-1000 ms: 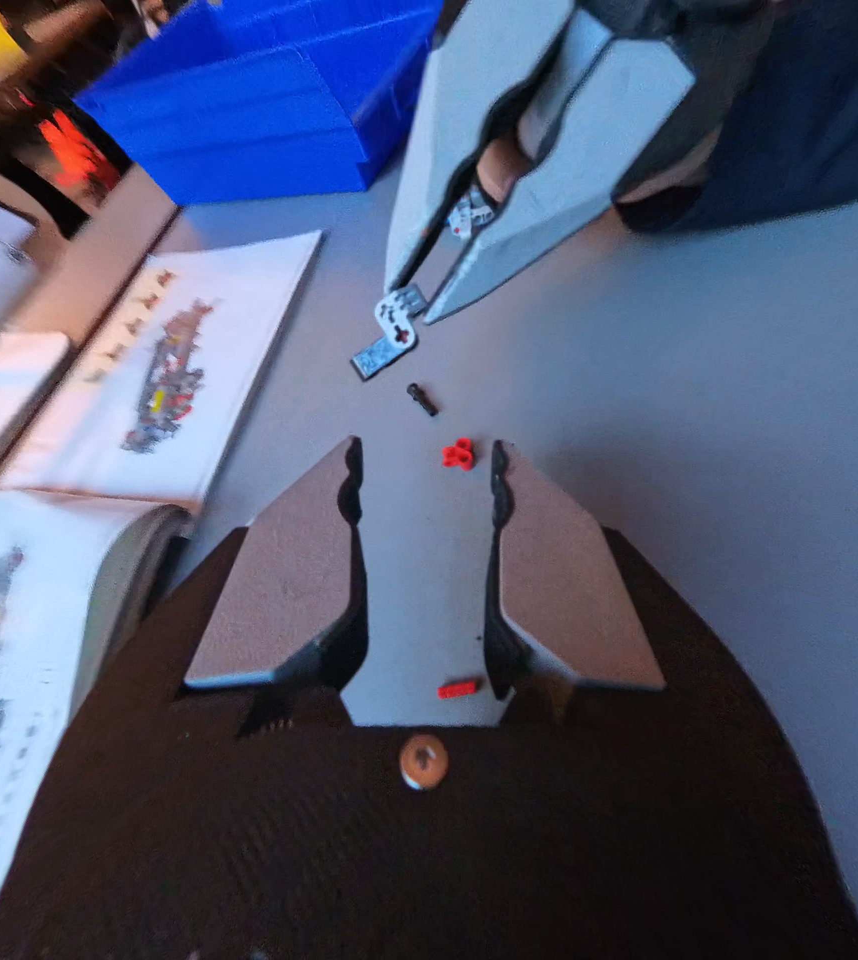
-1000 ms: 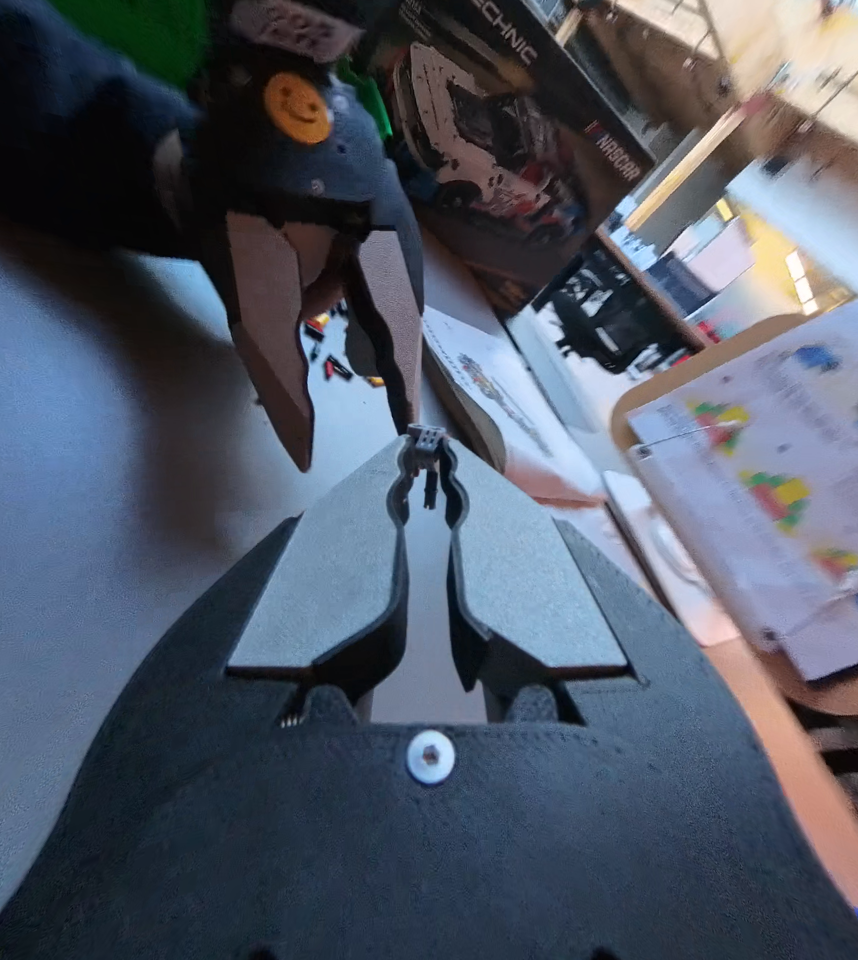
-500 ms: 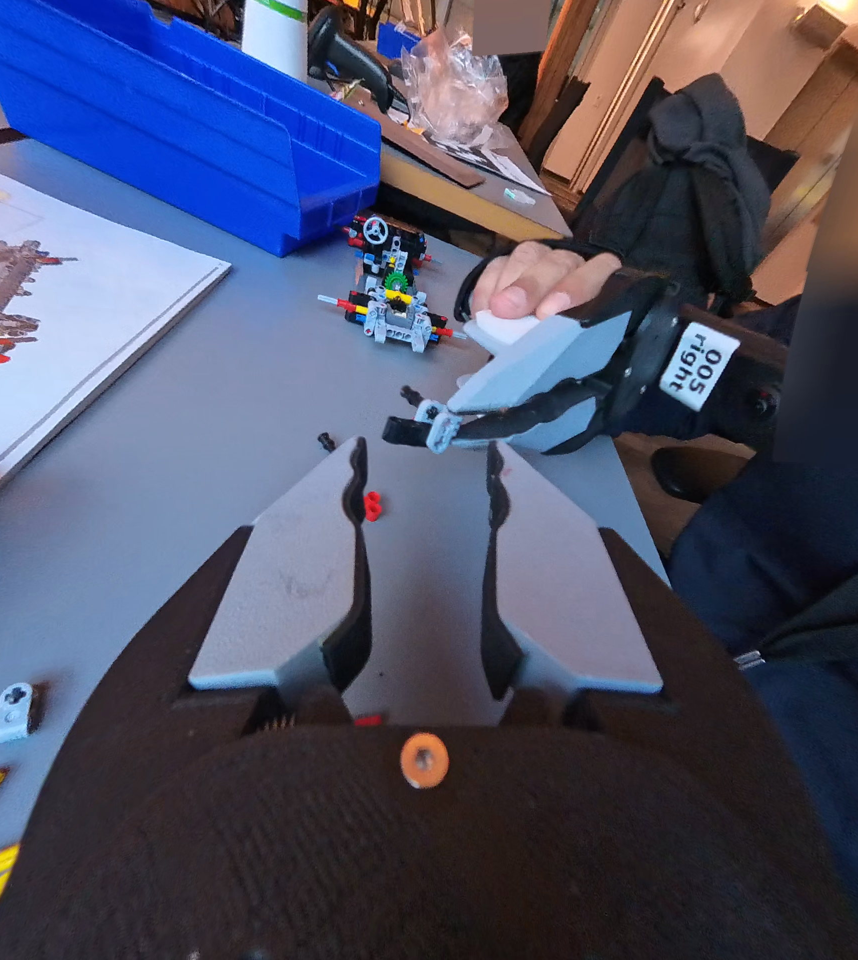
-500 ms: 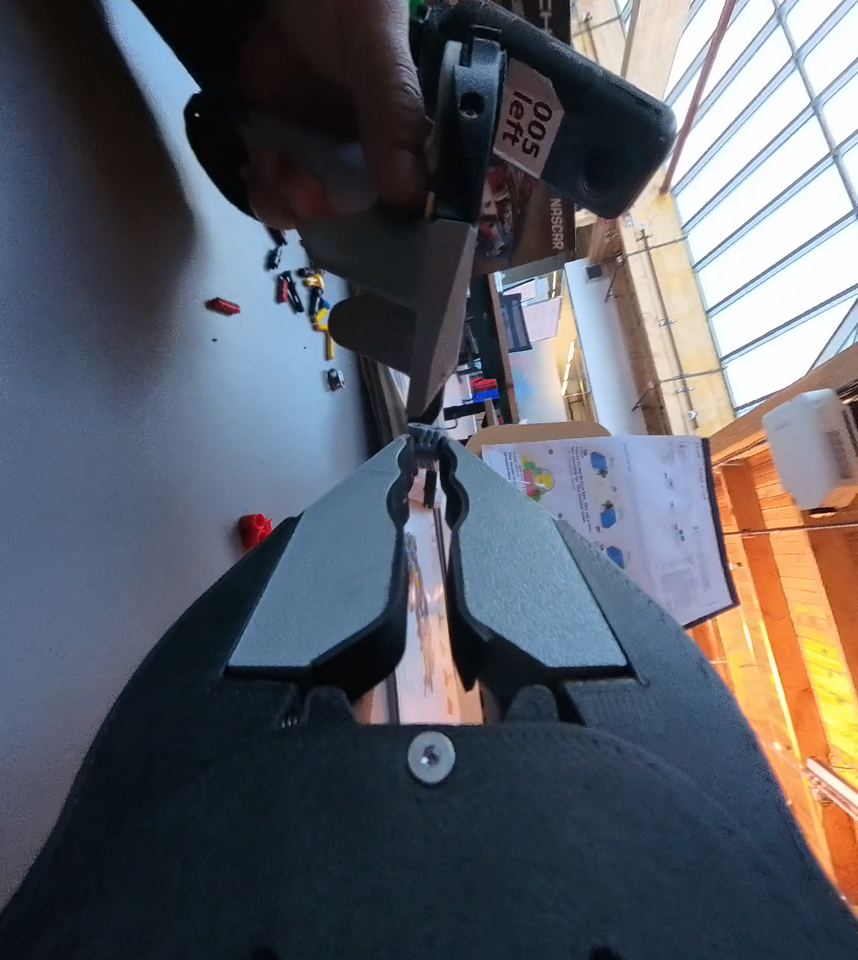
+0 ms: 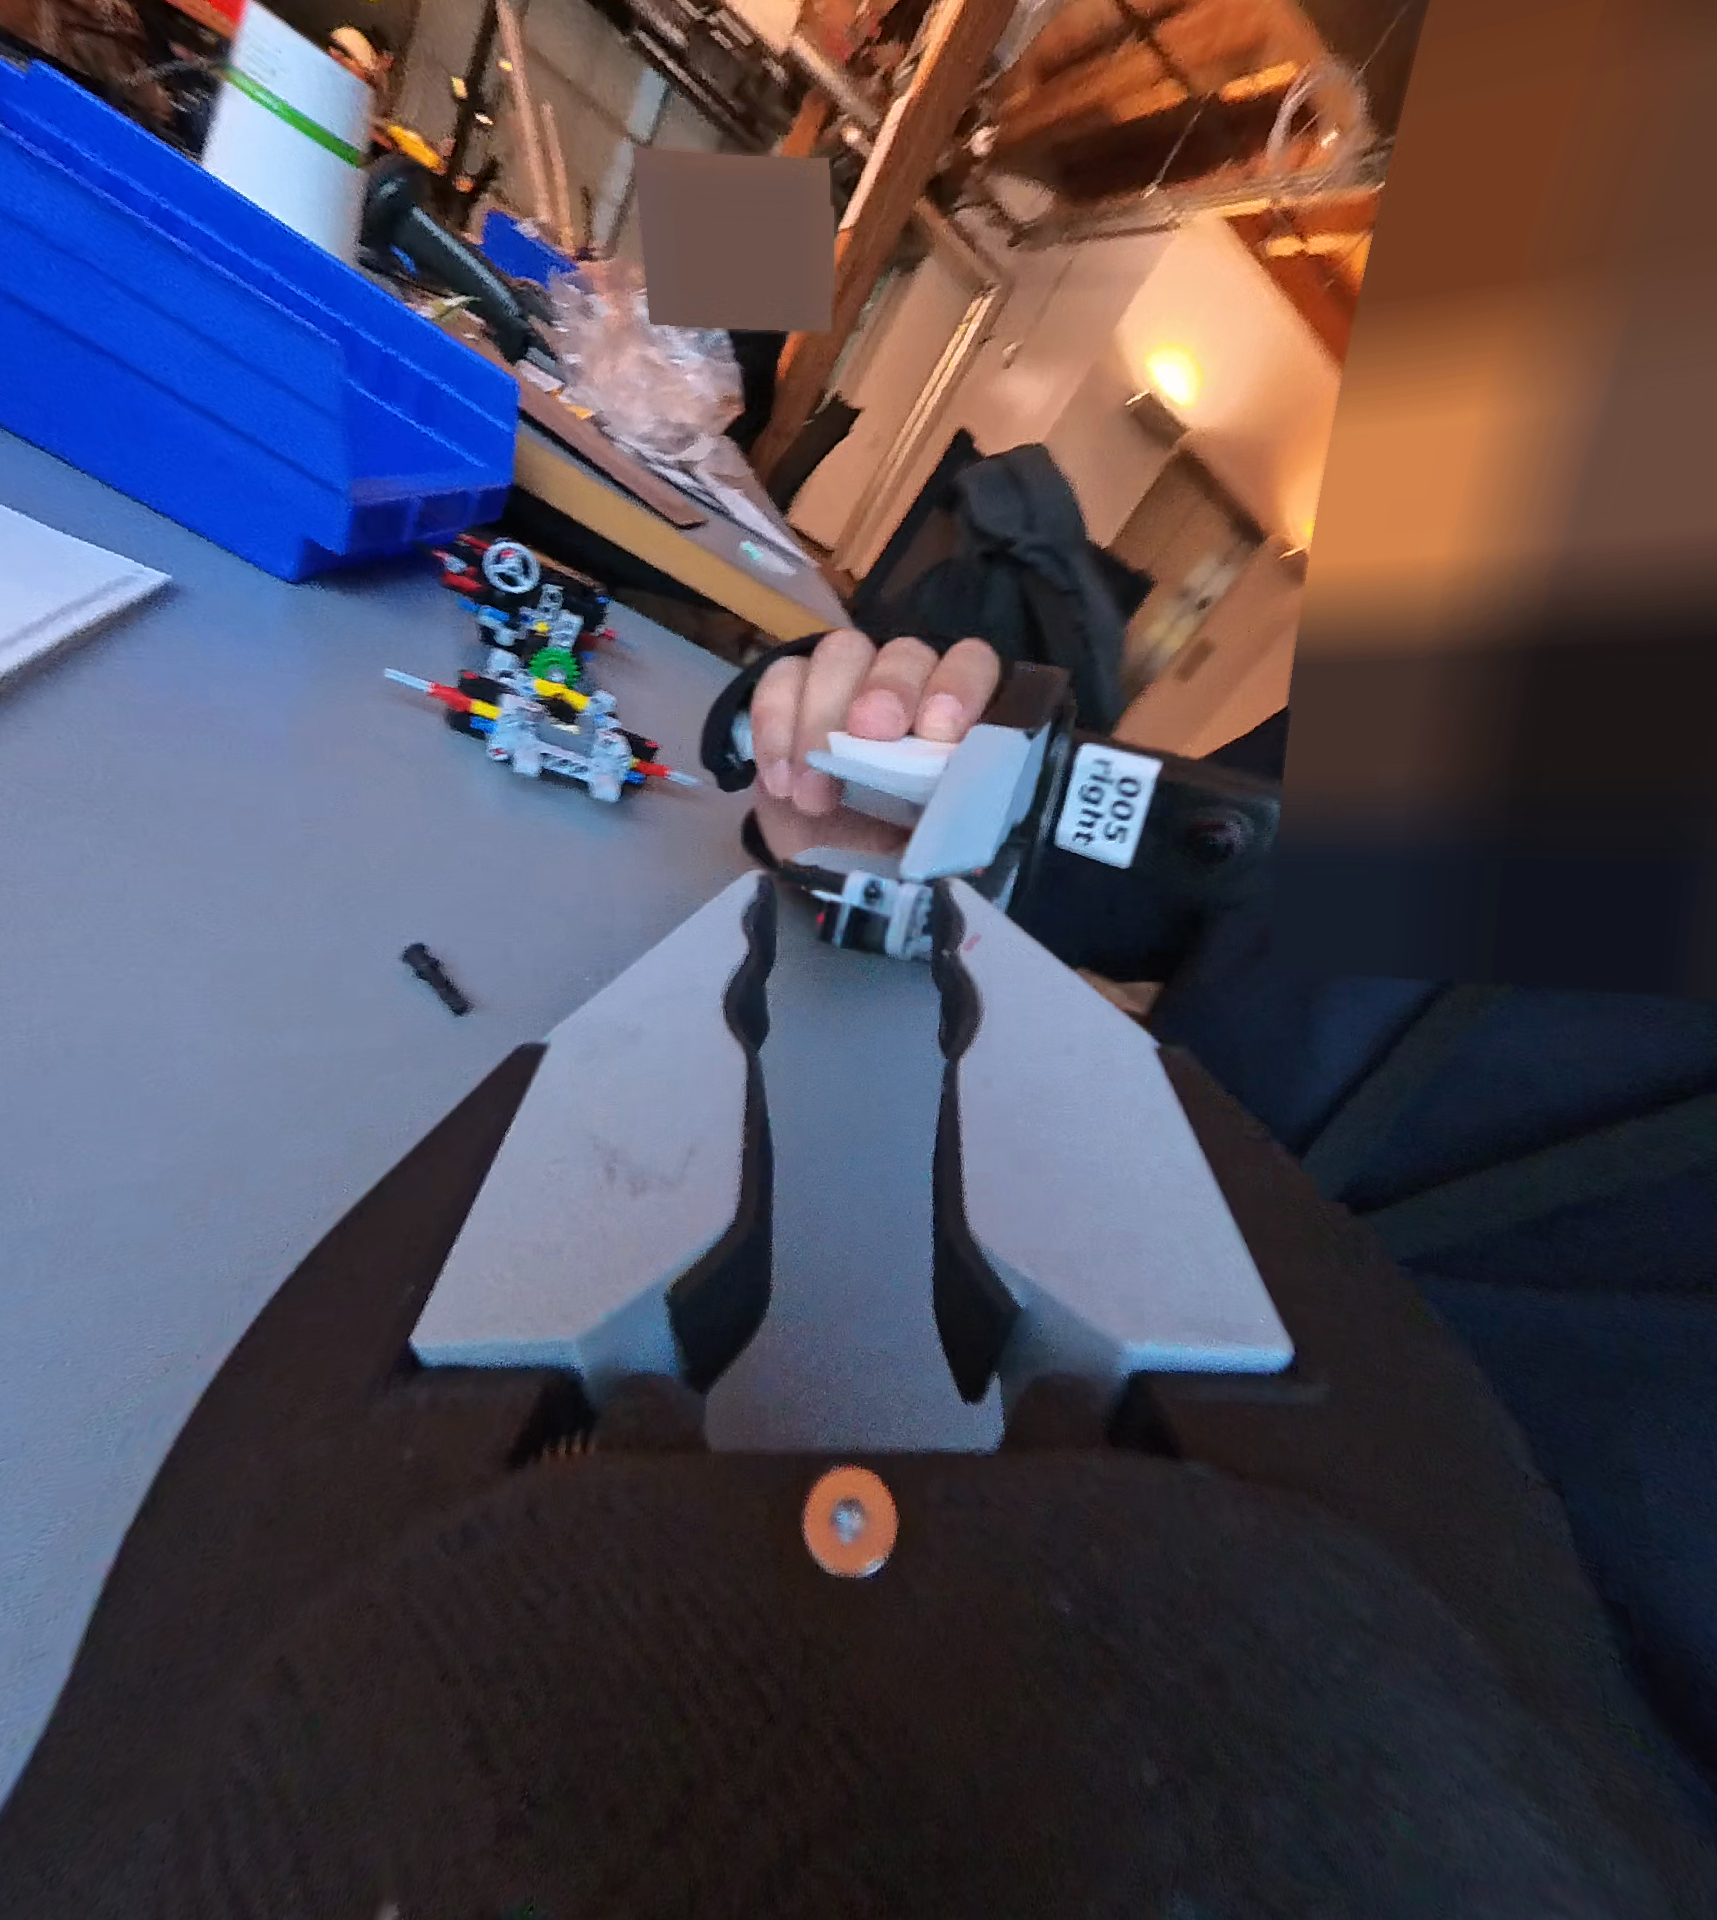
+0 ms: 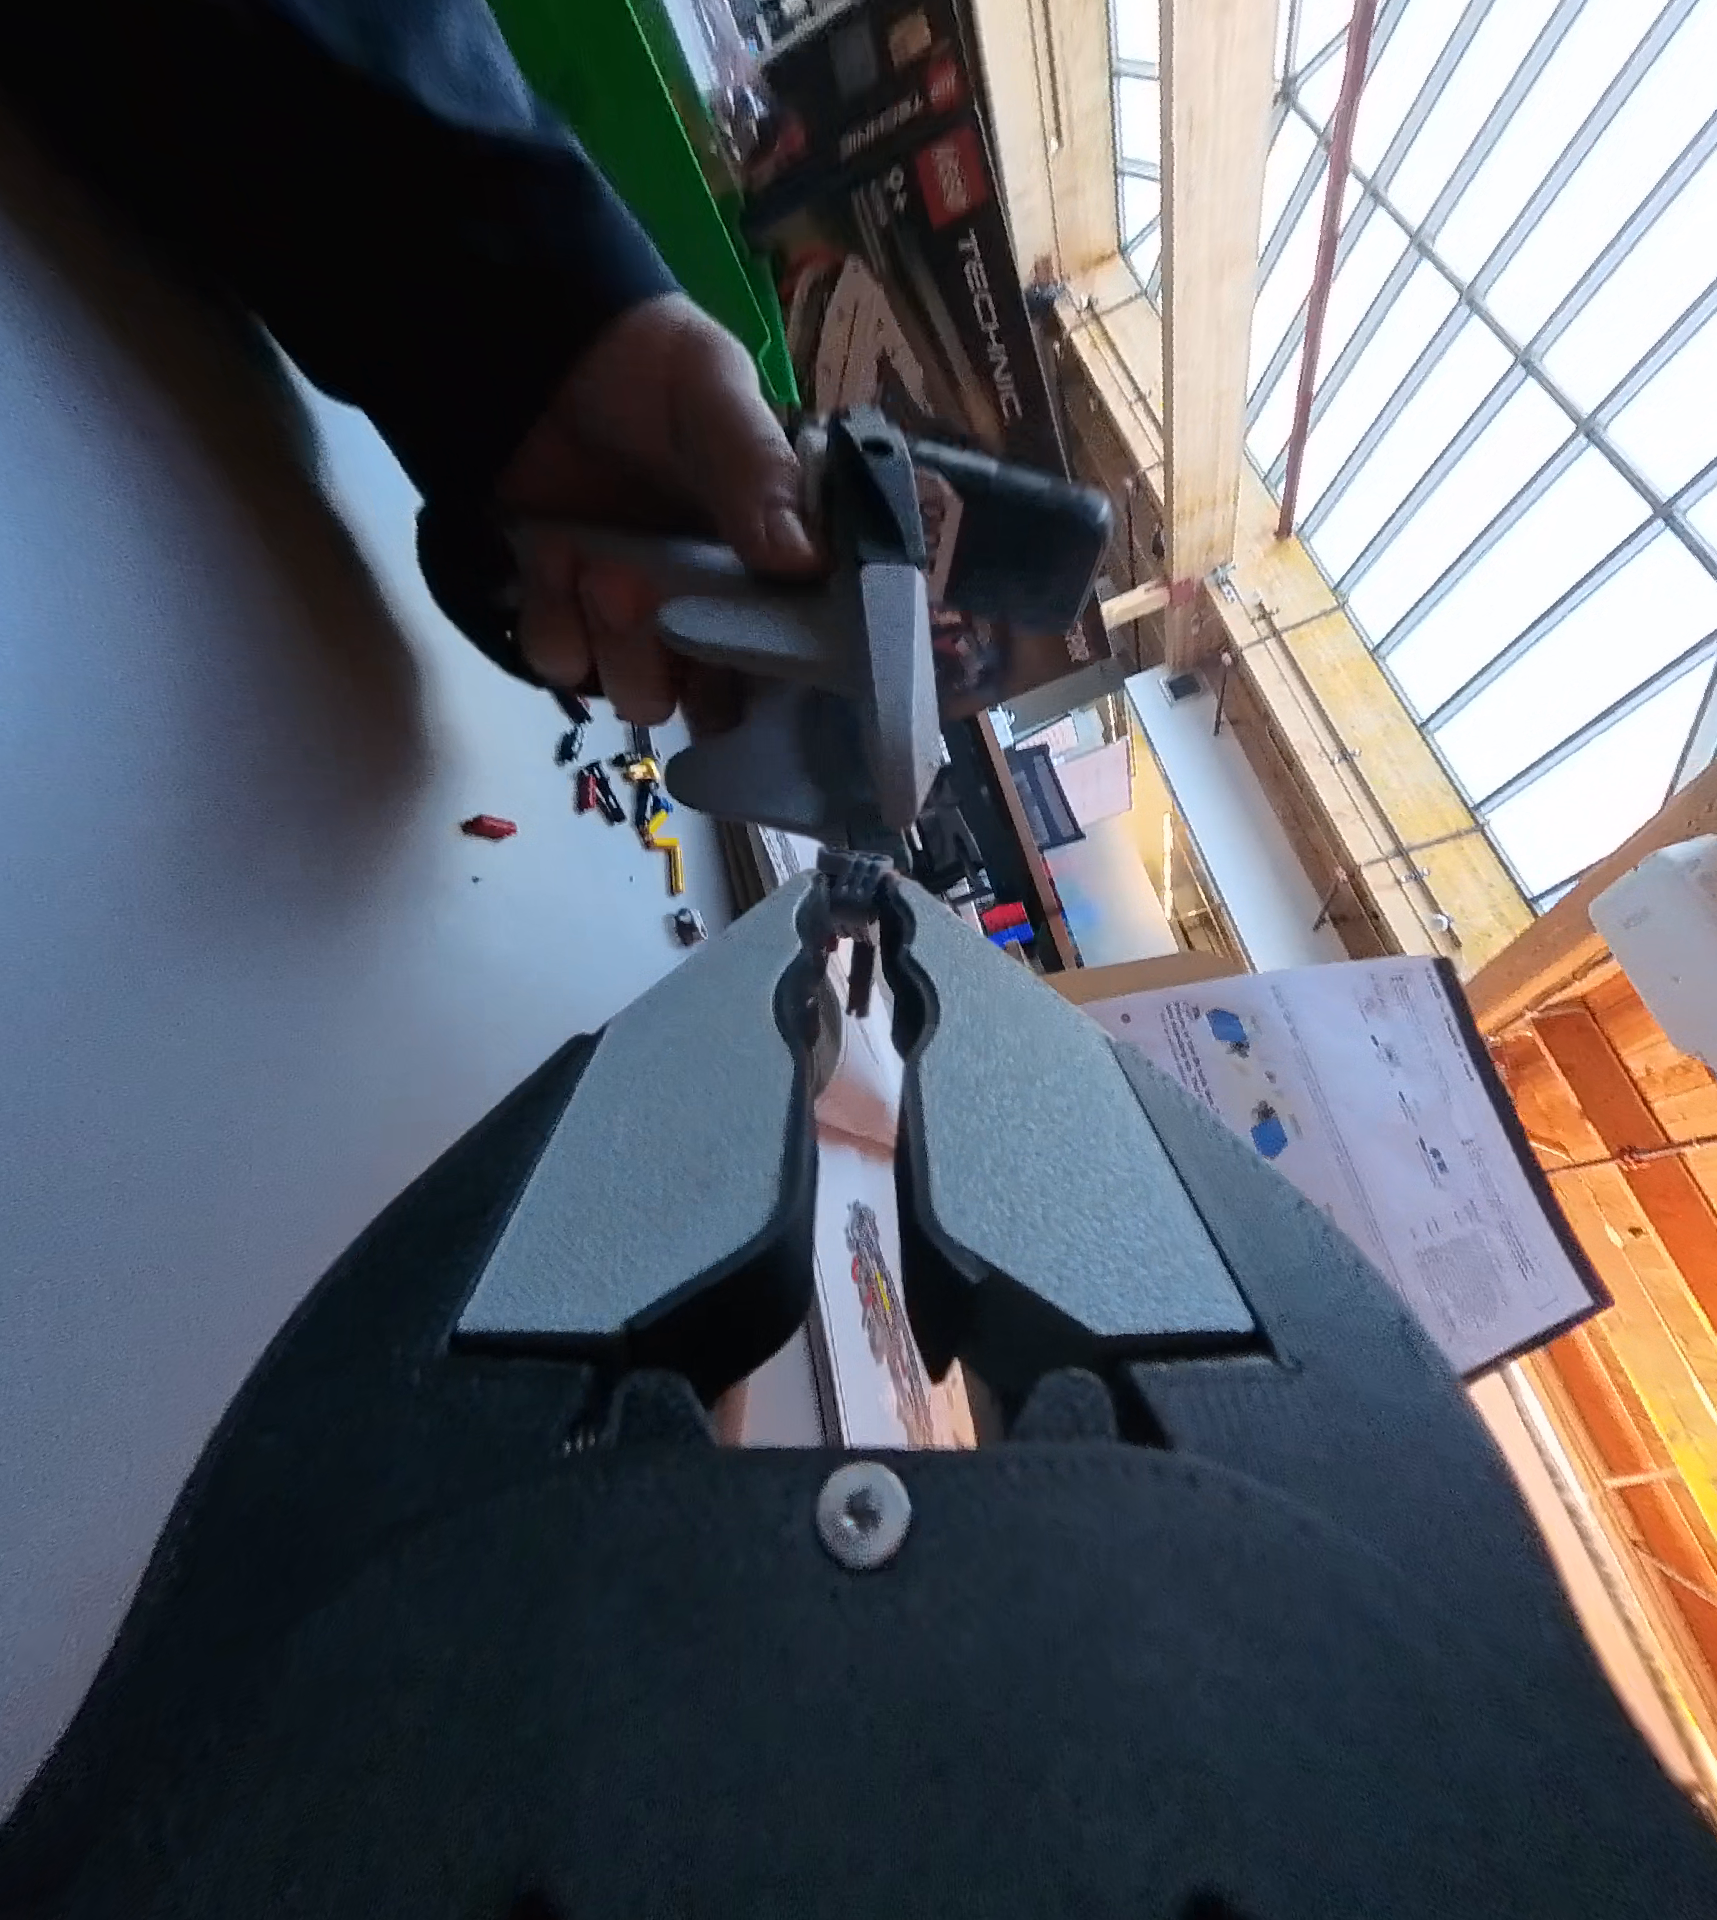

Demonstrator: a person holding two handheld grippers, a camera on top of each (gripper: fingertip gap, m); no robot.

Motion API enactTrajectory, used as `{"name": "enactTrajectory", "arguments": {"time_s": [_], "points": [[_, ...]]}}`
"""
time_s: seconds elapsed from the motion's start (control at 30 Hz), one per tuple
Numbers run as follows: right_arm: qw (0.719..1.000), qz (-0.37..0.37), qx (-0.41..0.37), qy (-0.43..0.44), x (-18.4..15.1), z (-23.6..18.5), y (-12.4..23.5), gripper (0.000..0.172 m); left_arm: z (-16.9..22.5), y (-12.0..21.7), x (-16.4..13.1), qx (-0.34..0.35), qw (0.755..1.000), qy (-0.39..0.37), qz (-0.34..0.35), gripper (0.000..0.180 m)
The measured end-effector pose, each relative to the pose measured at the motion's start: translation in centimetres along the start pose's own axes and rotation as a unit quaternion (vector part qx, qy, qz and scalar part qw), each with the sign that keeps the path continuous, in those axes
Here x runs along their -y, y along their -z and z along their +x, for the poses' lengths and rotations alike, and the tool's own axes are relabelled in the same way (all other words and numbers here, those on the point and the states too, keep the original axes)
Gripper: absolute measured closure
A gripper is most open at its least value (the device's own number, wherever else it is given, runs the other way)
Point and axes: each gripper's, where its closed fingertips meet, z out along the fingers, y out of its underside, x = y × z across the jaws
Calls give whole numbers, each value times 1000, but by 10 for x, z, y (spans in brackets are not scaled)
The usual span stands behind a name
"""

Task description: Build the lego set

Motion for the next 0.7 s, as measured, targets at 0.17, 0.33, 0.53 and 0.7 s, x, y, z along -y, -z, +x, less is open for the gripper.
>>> {"name": "enactTrajectory", "arguments": {"time_s": [0.17, 0.33, 0.53, 0.7], "points": [[1000, 6, 1, -1, 4, -1, 1, 166, 8, 1, -6, -24, 999, -17, -19, 173], [1000, 9, -5, -7, 4, 3, 2, 167, 11, 1, -9, -36, 999, -12, -29, 173], [1000, 8, 4, -8, 3, -1, 1, 167, 12, -1, -8, -38, 999, -17, -25, 176], [1000, -5, 0, -10, -4, 1, -1, 167, 10, 1, -6, -25, 999, -26, -25, 180]]}}
